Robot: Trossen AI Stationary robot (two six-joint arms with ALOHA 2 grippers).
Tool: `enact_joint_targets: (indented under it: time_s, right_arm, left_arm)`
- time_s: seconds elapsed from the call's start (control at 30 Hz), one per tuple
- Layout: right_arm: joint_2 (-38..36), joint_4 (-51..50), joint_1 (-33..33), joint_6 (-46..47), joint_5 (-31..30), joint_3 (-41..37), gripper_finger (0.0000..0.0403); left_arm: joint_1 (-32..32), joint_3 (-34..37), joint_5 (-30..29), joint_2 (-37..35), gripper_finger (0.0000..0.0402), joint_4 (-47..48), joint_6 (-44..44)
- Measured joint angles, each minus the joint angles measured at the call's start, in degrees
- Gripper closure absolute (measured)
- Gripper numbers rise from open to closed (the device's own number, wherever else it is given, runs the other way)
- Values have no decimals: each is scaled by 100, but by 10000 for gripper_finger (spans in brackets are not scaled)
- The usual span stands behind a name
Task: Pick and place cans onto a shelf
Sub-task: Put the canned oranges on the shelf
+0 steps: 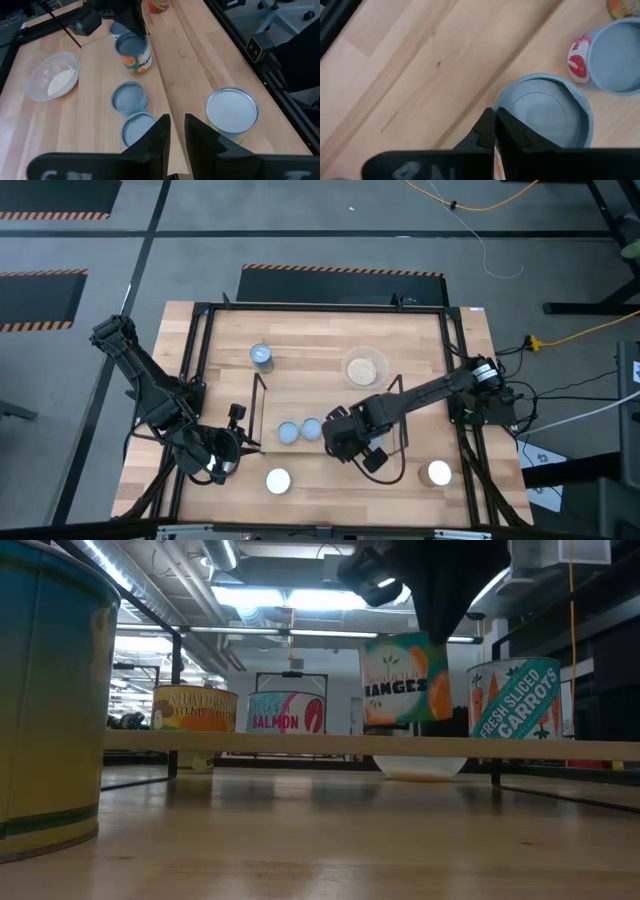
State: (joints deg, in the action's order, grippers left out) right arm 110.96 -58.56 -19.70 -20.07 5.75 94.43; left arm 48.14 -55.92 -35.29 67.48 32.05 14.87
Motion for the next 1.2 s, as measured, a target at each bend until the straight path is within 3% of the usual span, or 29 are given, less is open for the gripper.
enact_joint_targets:
  time_s: [1.2]
  right_arm:
    - [0,174,85,-573,-9,-10,384]
  left_arm:
    - [0,0,0,0,351,0,0]
